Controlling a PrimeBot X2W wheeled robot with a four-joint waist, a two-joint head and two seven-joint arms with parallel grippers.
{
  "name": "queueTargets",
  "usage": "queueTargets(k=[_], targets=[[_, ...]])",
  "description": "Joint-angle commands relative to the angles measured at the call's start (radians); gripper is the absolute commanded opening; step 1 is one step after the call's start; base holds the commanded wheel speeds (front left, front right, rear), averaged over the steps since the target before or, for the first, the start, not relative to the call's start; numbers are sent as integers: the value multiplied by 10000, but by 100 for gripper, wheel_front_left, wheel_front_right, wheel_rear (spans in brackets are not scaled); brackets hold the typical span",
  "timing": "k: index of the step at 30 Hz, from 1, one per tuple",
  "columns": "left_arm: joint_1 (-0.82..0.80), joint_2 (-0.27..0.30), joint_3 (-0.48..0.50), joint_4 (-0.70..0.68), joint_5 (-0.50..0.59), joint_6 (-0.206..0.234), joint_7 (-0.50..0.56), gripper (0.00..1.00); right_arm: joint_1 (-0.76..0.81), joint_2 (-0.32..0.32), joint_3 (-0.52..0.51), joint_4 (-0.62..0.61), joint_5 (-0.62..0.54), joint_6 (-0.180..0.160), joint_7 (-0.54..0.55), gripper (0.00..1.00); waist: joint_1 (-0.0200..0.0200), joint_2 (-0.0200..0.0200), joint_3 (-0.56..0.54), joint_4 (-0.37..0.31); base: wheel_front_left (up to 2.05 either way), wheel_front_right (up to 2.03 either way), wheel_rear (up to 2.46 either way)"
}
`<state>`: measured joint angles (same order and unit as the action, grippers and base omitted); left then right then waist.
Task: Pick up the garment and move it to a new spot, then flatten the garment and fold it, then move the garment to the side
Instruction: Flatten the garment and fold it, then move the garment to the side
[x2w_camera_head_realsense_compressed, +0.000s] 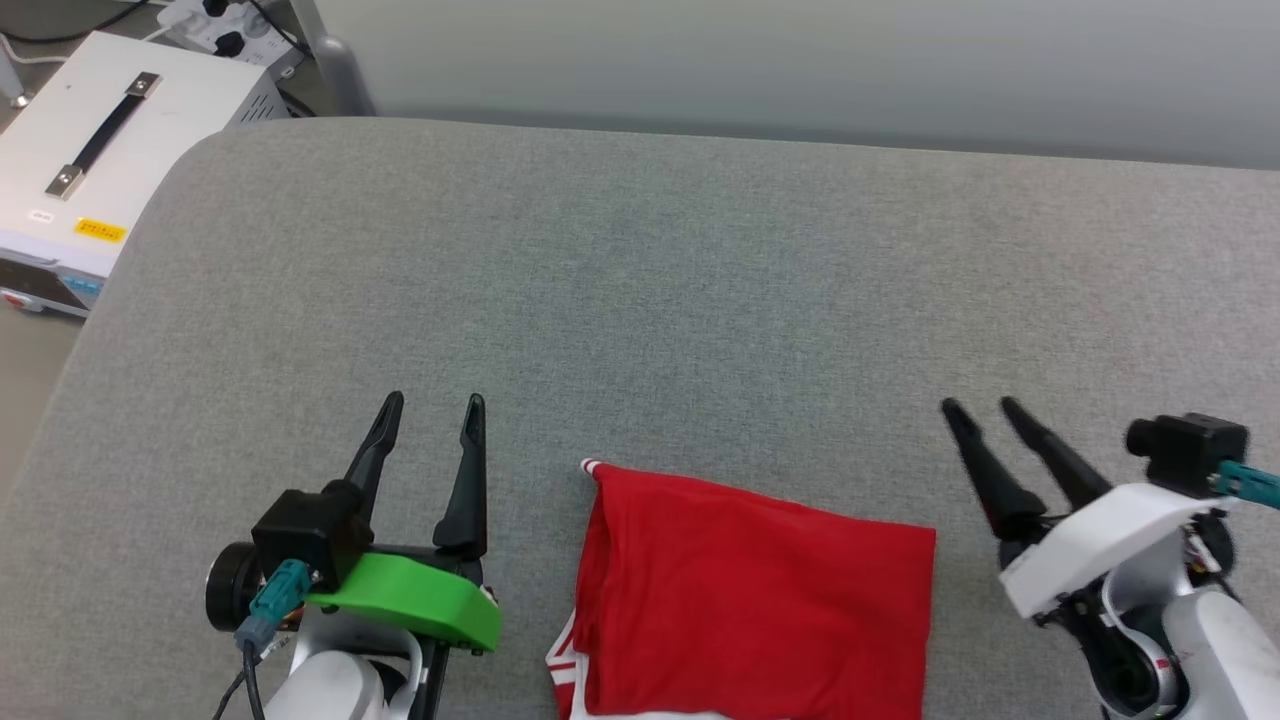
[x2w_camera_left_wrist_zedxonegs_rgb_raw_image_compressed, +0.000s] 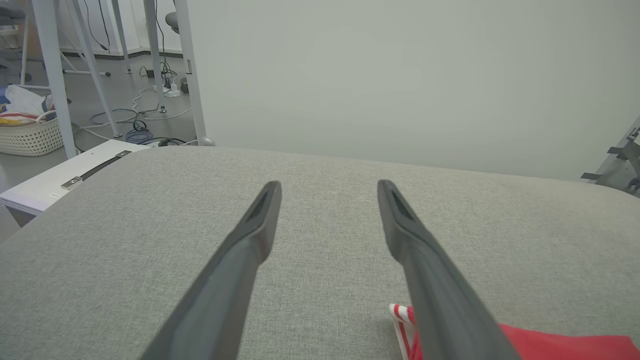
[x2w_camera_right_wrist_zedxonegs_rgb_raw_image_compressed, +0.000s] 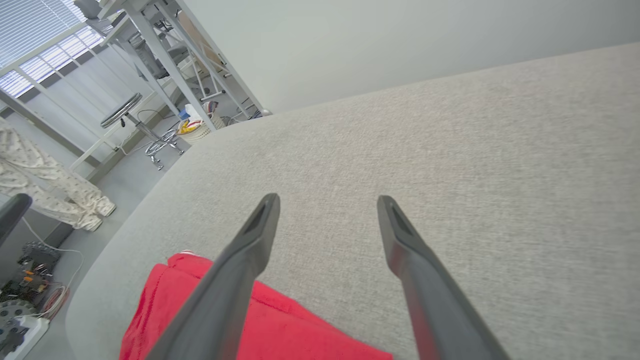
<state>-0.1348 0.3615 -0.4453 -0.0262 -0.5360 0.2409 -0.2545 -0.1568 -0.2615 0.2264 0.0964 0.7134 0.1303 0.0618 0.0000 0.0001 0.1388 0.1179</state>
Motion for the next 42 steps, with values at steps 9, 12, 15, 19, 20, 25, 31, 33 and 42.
queueTargets(k=[9,12,15,19,20,25,31,33,42], targets=[[348,181,217,169,-5,201,-48,100,765,386,-2108,-549,-3233,4,-2372,100,0,-1,-439,-603,0,0,0],[436,183,239,253,-10,214,-52,100,1233,624,-2378,-1072,-3972,4,-2554,100,0,-1,-574,-660,0,0,0],[574,173,302,325,16,266,-57,100,1748,823,-2498,-1518,-4457,4,-2482,100,0,-1,-730,-718,0,0,0],[840,138,336,378,119,315,-64,100,2433,1043,-2532,-2026,-4765,4,-2174,100,0,-1,-1023,-777,0,0,0],[927,130,340,388,145,326,-65,100,2586,1071,-2507,-2180,-4807,4,-2130,100,0,-1,-1081,-785,0,0,0],[1217,113,386,410,202,333,-68,100,3148,1215,-2453,-2591,-4862,4,-1798,100,0,-1,-1303,-807,0,0,0],[1394,97,404,423,220,293,-70,100,3470,1270,-2437,-2815,-4895,4,-1554,100,0,-1,-1474,-802,0,0,0],[1415,95,396,439,218,273,-70,100,3524,1281,-2451,-2857,-4908,4,-1499,100,0,-1,-1508,-801,0,0,0],[1375,98,399,485,205,214,-71,100,3574,1335,-2571,-2916,-4835,4,-1163,100,0,-1,-1486,-836,0,0,0]])
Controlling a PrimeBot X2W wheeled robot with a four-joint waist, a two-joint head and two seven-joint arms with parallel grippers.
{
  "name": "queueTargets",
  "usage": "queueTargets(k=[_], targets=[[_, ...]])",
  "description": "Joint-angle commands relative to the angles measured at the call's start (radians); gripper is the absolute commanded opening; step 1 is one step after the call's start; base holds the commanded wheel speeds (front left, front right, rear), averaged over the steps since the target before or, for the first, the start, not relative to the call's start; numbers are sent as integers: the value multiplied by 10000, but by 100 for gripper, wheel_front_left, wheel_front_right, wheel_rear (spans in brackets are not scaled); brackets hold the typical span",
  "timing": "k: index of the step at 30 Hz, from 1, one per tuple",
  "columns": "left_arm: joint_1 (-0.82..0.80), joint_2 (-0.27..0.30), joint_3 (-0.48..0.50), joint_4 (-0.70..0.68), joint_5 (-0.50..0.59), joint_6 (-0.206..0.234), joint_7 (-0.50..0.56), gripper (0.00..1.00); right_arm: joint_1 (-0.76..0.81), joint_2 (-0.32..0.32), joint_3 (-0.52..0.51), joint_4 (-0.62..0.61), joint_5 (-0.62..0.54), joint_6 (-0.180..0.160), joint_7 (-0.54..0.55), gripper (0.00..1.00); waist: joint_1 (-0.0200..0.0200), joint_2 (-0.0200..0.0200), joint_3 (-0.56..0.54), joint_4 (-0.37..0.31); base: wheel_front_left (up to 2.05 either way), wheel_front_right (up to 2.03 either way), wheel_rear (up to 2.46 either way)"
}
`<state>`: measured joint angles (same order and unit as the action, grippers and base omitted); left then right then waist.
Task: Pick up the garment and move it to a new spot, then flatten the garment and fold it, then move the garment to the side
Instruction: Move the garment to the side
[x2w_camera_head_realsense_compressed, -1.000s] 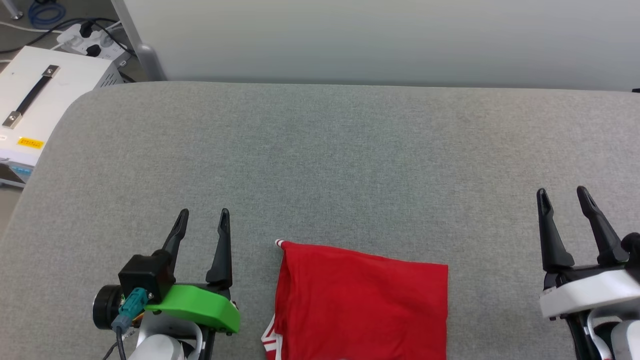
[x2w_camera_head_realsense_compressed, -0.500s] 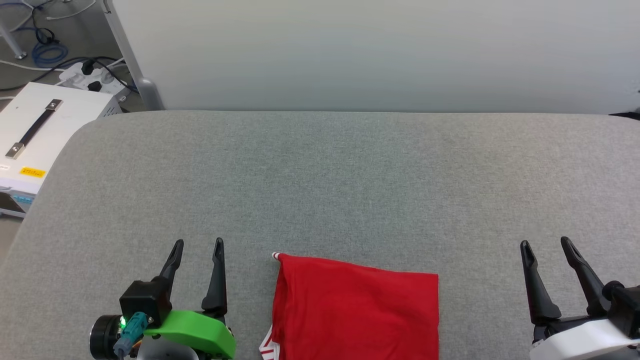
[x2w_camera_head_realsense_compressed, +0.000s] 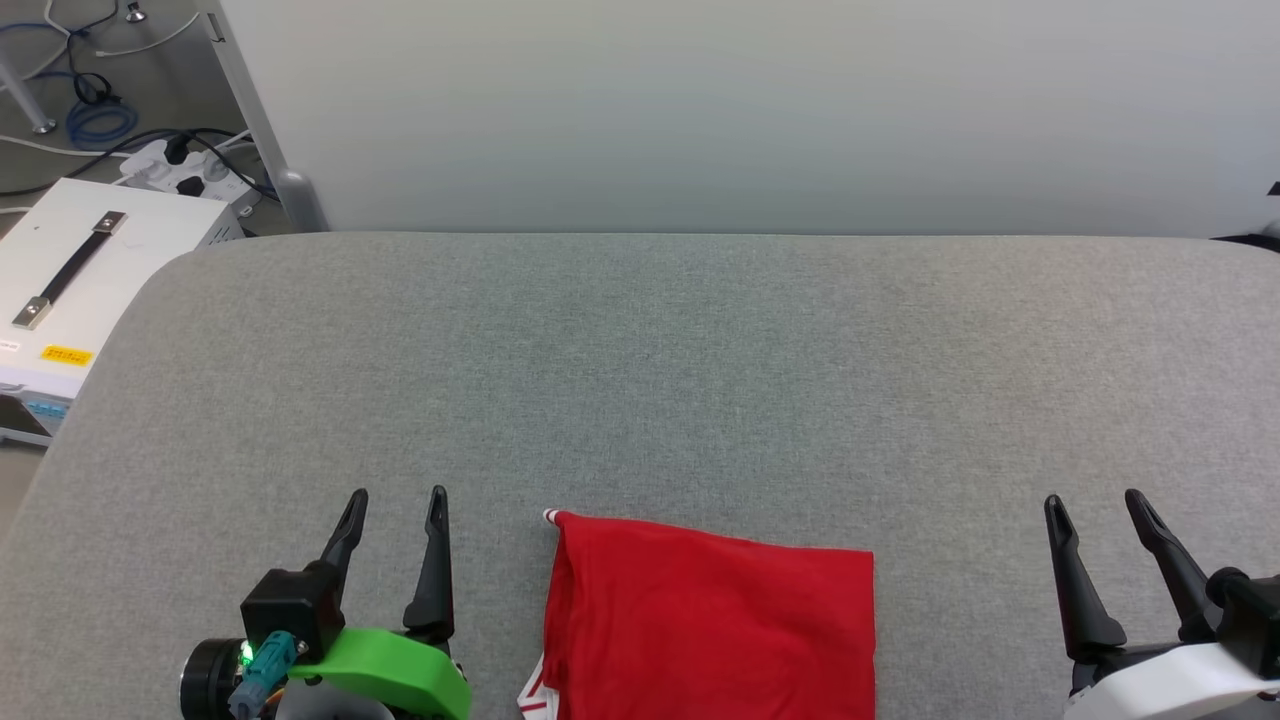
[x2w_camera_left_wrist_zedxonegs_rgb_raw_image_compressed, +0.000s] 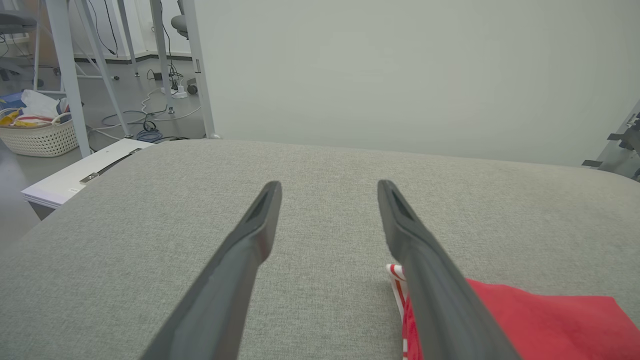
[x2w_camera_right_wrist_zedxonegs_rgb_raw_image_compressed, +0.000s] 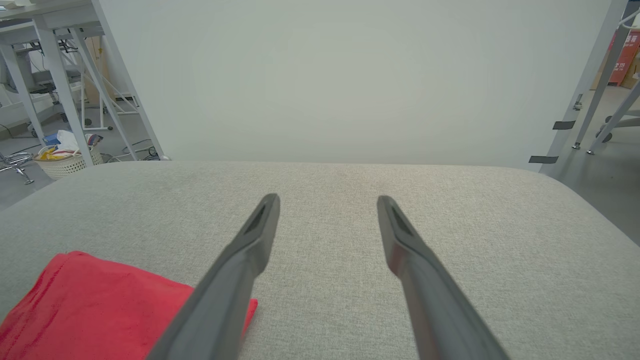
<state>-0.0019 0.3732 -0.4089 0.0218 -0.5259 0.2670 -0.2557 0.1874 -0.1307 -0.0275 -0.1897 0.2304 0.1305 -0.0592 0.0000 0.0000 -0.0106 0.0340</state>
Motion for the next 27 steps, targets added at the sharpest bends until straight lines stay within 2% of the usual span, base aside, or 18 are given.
queueTargets(k=[1,6,8,12,16,17,20,27], targets=[[35,-19,37,7,104,-52,-59,100,140,42,-70,-40,15,2,111,100,0,0,18,5,0,0,0],[-27,-35,61,7,112,-69,-60,100,132,28,-315,87,516,2,531,100,0,0,86,36,0,0,0],[-82,-38,73,-6,115,-84,-60,100,140,28,-574,243,1087,2,968,100,0,0,167,73,0,0,0],[-266,-53,115,-57,152,-129,-60,100,96,-397,-1008,621,2036,2,2348,100,0,0,423,171,0,0,0],[-483,-143,127,-110,265,-217,-60,100,38,-822,-1153,998,2957,2,4438,100,0,0,848,312,0,0,0],[-619,-230,142,-125,337,-280,-60,100,-60,-915,-1124,1017,3463,2,5302,100,0,0,1092,402,0,0,0],[-847,-390,139,-110,451,-427,-60,100,-235,-954,-988,1032,4020,2,6260,100,0,0,1480,583,0,0,0],[-1339,-688,189,-26,711,-745,-60,100,-711,-633,29,1207,5064,2,7382,100,0,0,2026,945,0,0,0]])
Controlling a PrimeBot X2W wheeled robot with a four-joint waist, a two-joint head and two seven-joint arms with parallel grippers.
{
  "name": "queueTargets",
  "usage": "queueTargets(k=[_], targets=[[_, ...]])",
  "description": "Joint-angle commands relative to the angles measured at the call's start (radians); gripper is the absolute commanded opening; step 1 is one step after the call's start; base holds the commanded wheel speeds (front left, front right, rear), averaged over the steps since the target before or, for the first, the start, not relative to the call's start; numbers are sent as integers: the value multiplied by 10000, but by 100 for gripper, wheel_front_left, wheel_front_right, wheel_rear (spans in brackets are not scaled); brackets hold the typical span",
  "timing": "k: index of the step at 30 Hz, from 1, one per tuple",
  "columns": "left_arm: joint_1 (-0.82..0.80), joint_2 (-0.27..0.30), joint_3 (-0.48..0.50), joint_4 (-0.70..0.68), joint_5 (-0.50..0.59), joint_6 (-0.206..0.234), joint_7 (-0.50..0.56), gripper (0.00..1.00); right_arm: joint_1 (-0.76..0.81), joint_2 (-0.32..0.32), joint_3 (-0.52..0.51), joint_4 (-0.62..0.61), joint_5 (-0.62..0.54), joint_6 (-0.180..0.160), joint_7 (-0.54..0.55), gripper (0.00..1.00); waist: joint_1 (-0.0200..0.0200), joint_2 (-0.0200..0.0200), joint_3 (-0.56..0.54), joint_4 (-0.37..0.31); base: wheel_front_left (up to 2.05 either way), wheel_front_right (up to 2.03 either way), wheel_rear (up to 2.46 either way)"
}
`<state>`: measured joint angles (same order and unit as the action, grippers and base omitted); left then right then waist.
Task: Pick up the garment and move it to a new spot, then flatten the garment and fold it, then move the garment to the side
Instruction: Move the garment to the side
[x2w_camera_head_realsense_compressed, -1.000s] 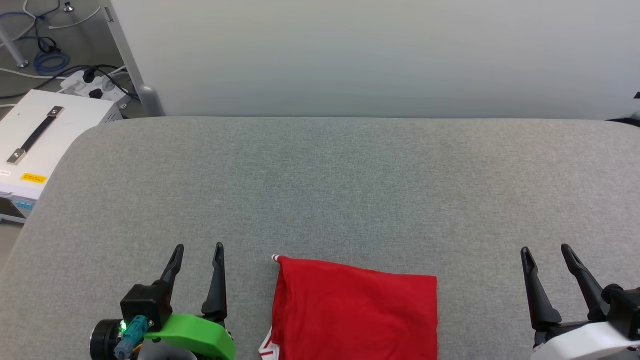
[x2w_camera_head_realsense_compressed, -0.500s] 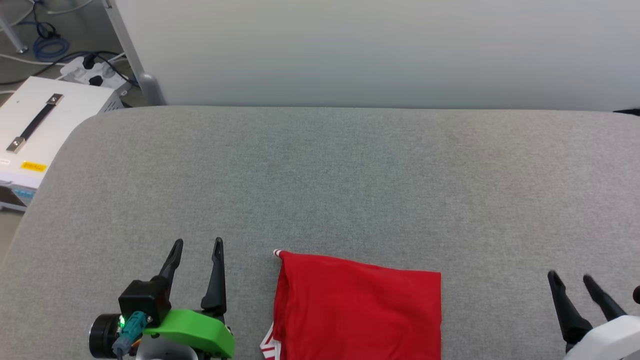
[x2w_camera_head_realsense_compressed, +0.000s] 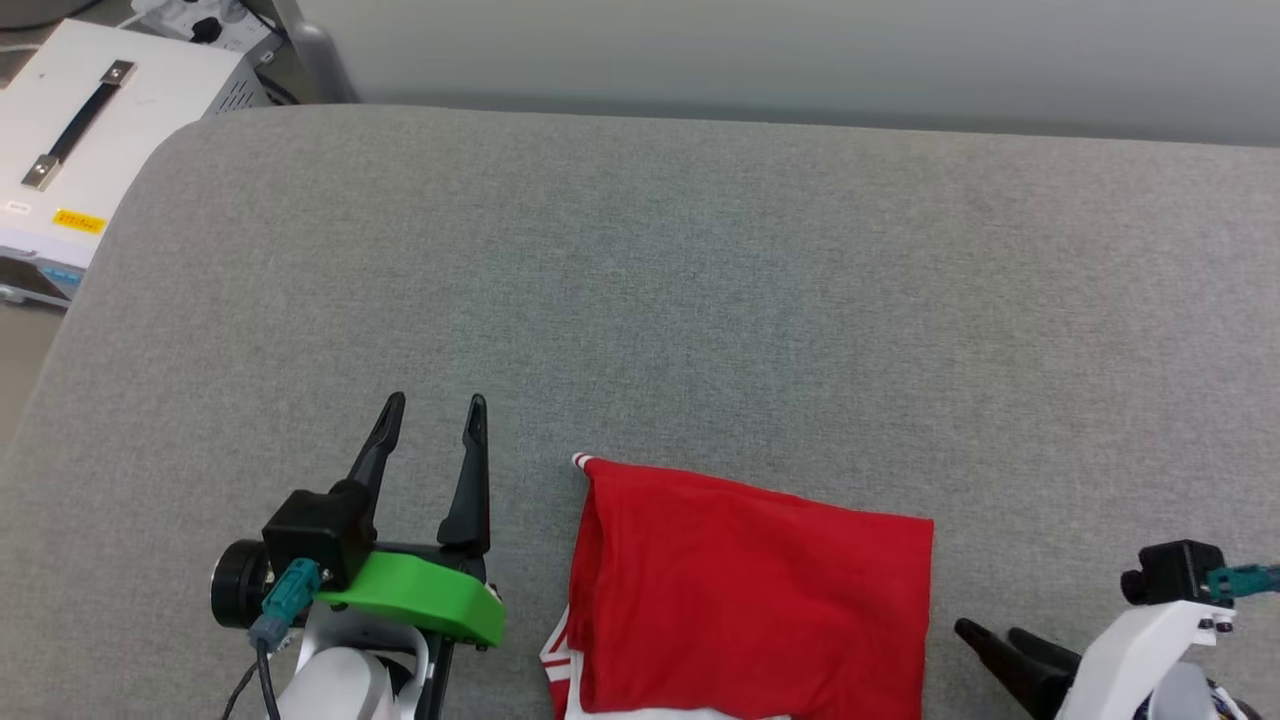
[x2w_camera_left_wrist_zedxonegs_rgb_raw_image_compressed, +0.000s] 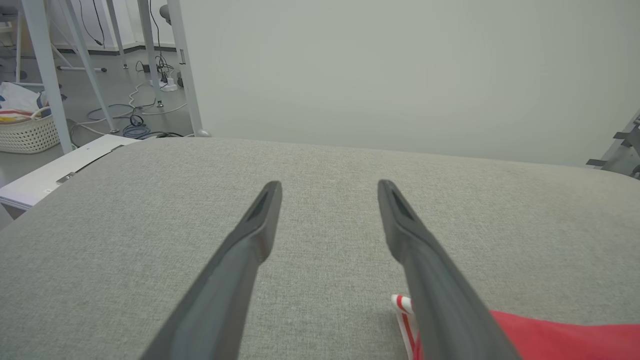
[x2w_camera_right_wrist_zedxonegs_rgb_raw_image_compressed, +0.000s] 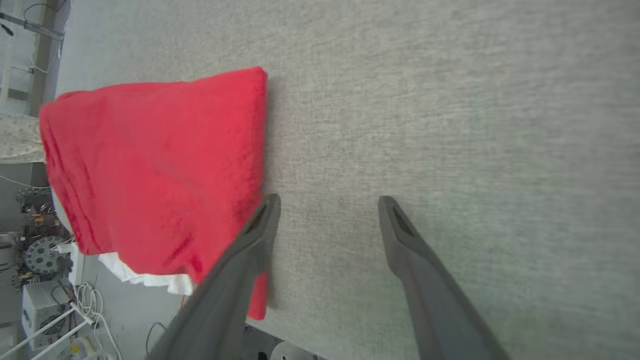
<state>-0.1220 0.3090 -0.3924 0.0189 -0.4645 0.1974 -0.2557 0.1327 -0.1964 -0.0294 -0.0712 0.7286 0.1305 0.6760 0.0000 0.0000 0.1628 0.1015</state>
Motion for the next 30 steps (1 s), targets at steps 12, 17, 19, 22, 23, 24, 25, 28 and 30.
queueTargets(k=[12,17,19,22,23,24,25,28,30], targets=[[-402,-372,336,38,488,-405,-60,100,-851,-65,1533,975,1479,2,124,100,0,0,834,558,0,0,0],[-442,-523,464,136,591,-557,-60,100,-1027,-98,1944,1535,1564,2,289,32,0,0,908,572,0,0,0],[-444,-574,510,176,641,-610,-61,100,-1095,-97,2015,1667,1570,2,263,0,0,0,887,569,0,0,0],[-373,-638,597,240,712,-674,-61,100,-1208,-159,2088,1700,1551,2,115,0,0,0,736,521,0,0,0],[-335,-652,621,255,732,-686,-61,100,-1232,-196,2114,1687,1528,2,76,0,0,0,668,497,0,0,0],[-274,-658,655,275,757,-694,-61,100,-1265,-255,2161,1663,1473,2,31,0,0,0,568,445,0,0,0],[-230,-652,685,277,782,-700,-61,100,-1307,-296,2195,1632,1434,2,-16,0,0,0,500,392,0,0,0],[-147,-584,737,244,904,-790,-61,100,-1536,-488,2285,1557,1228,2,-230,0,0,0,289,182,0,0,0],[-76,-550,780,246,948,-801,-61,100,-1697,-627,2319,1540,1068,2,-351,0,0,0,169,-5,0,0,0]])
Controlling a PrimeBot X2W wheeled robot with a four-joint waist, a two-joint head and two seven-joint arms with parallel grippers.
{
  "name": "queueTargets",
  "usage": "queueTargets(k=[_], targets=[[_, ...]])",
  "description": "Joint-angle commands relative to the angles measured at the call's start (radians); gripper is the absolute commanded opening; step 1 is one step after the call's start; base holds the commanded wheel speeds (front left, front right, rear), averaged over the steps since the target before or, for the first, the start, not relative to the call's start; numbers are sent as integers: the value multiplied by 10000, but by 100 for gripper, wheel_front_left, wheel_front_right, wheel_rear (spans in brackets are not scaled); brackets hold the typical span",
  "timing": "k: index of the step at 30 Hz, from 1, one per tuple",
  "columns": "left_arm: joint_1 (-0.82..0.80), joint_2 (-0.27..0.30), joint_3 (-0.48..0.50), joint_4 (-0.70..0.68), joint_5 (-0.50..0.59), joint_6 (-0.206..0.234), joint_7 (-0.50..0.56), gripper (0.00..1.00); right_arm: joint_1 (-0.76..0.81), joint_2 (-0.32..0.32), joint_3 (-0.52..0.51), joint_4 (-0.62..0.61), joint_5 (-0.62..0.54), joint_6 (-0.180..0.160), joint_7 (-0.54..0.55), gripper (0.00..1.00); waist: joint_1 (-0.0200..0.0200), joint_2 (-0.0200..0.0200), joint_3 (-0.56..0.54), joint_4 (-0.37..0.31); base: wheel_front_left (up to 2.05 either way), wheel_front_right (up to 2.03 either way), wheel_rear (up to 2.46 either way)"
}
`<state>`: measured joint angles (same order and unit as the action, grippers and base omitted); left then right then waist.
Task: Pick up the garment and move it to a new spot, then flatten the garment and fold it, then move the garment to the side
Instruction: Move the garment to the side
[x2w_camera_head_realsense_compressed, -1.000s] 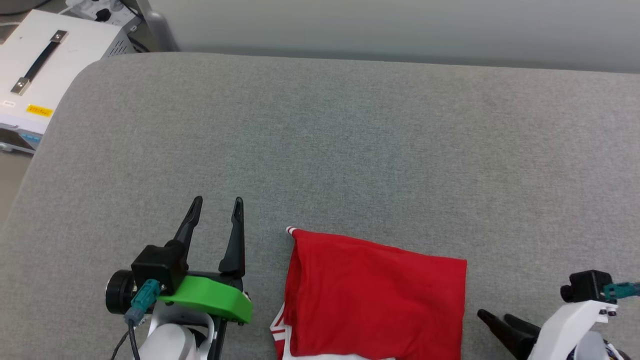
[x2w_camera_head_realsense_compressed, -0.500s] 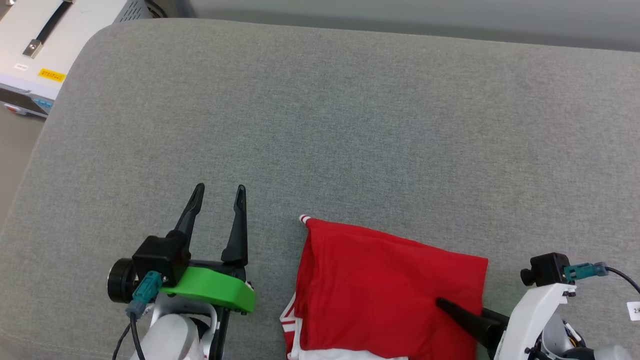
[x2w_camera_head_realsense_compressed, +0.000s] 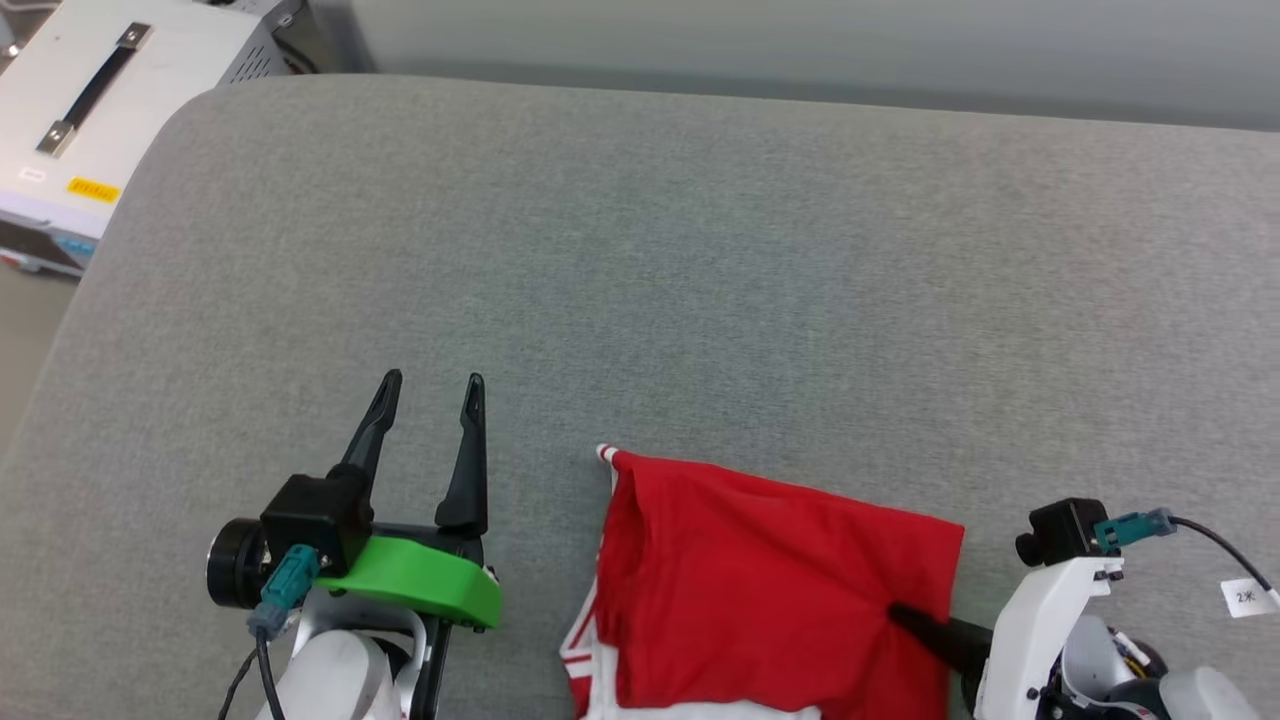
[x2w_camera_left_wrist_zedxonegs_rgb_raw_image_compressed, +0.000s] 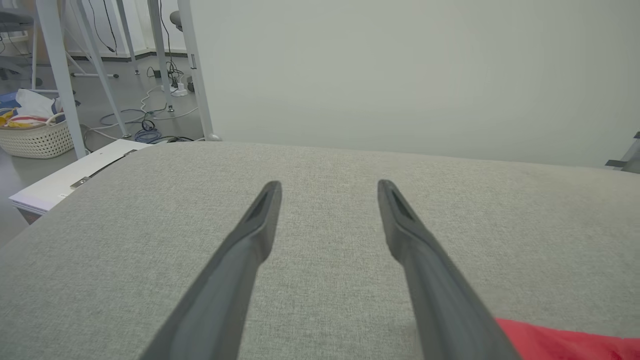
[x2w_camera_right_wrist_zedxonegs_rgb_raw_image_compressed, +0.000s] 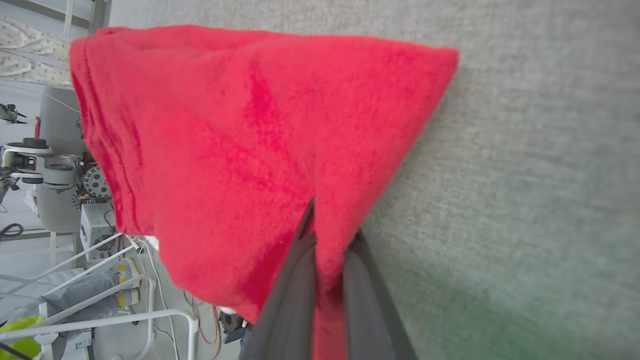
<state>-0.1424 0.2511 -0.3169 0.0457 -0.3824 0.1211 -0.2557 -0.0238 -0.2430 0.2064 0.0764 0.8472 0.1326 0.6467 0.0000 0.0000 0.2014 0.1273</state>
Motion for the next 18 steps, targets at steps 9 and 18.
queueTargets(k=[9,18], targets=[[360,99,78,-244,278,-8,-61,100,-632,-927,-303,56,-1175,-19,-148,0,0,0,-366,-1803,0,0,0],[197,275,82,-633,346,-1,69,100,-1208,-1485,-945,-18,-1612,-19,4,0,0,0,173,-4065,0,0,0]])
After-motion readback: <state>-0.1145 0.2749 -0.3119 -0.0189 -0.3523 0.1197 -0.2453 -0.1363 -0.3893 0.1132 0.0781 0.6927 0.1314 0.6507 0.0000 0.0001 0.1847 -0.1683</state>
